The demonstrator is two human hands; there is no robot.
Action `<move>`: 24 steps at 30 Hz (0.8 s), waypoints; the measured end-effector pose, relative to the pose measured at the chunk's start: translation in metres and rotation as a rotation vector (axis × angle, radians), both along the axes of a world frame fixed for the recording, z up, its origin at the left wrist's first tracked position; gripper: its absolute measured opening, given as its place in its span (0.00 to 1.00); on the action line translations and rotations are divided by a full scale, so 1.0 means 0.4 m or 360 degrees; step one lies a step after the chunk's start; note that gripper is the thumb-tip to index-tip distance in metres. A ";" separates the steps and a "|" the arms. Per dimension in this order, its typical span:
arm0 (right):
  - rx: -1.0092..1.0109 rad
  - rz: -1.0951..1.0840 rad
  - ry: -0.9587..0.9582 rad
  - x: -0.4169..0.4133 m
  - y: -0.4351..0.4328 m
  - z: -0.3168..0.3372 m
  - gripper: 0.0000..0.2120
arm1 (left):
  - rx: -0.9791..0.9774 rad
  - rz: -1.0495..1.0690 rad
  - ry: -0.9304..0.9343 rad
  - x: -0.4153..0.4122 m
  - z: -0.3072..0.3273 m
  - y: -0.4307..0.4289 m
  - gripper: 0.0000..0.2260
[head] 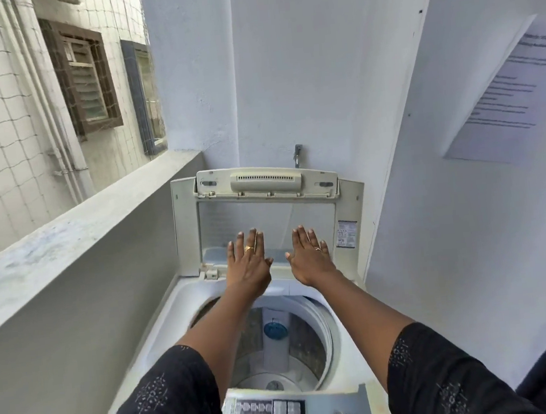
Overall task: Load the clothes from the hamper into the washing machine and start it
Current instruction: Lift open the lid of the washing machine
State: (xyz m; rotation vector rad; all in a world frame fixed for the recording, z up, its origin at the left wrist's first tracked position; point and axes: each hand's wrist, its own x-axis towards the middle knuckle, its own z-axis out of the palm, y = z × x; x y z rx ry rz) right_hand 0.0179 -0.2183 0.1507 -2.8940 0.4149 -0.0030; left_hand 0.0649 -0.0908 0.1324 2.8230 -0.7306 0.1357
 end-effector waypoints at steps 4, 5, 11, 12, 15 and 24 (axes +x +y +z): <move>-0.0032 0.0033 0.0007 -0.106 0.021 -0.045 0.28 | 0.0060 0.0021 0.0036 -0.113 -0.053 0.021 0.26; -0.0026 0.0036 0.0022 -0.132 0.023 -0.057 0.28 | 0.0066 0.0011 0.0052 -0.136 -0.065 0.023 0.26; -0.0027 0.0008 0.0100 -0.230 -0.010 -0.142 0.28 | 0.0061 -0.0041 0.0113 -0.218 -0.147 -0.001 0.26; -0.0011 -0.0003 0.0095 -0.236 -0.023 -0.155 0.28 | 0.0062 -0.0057 0.0123 -0.222 -0.161 -0.016 0.26; -0.0004 -0.0039 0.0092 -0.251 -0.066 -0.201 0.28 | 0.0069 -0.0113 0.0171 -0.225 -0.196 -0.076 0.26; 0.0041 -0.0301 0.0212 -0.308 -0.292 -0.326 0.26 | -0.0060 -0.0387 0.0226 -0.246 -0.319 -0.374 0.26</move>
